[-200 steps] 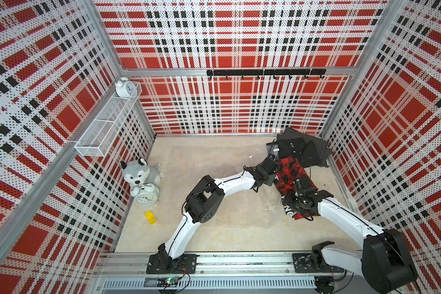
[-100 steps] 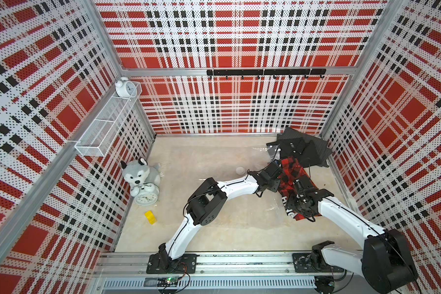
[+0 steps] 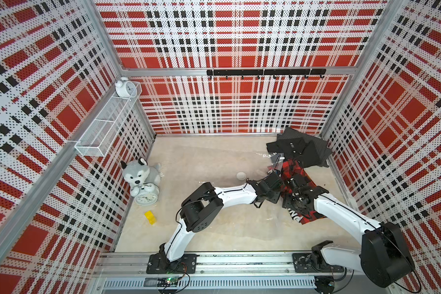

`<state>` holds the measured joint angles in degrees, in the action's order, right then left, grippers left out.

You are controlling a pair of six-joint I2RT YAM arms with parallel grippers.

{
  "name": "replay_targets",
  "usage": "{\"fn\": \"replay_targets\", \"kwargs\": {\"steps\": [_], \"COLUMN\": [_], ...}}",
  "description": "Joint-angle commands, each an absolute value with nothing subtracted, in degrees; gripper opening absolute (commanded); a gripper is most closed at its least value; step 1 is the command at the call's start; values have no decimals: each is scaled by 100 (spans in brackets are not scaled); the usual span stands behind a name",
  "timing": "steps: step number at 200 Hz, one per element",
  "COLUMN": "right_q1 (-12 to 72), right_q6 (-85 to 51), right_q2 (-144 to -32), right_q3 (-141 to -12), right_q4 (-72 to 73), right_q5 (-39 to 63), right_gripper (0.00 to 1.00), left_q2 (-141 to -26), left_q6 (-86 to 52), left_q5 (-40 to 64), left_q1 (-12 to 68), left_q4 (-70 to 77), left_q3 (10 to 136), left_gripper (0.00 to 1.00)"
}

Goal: Place the folded shirt into the vacuum bag
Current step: Place the shirt in the vacuum bag.

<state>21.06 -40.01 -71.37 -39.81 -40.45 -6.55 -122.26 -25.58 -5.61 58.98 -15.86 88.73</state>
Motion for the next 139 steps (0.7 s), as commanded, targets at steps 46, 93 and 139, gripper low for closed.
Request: {"fn": "replay_targets", "kwargs": {"steps": [46,93,139], "right_q1": [2155,2161,2159], "right_q6": [-4144,-4337,-4351], "right_q2": [-7164,-7075,-7385], "right_q3": [-3816,-3586,-3358], "right_q4": [-4044,-3953,-3568], "right_q5": [-764,-758,-547], "right_gripper": [67,67,65], "left_q2": [-11778,-11917,-11960], "left_q6": [-2736,-2833,-2926], "left_q5": [-552,-822,-845], "left_q1": [5943,6085,6267], "left_q4": [-1441,-1749,-1750], "left_q3": [8694,8608,8776], "left_gripper": [50,49,34]}}
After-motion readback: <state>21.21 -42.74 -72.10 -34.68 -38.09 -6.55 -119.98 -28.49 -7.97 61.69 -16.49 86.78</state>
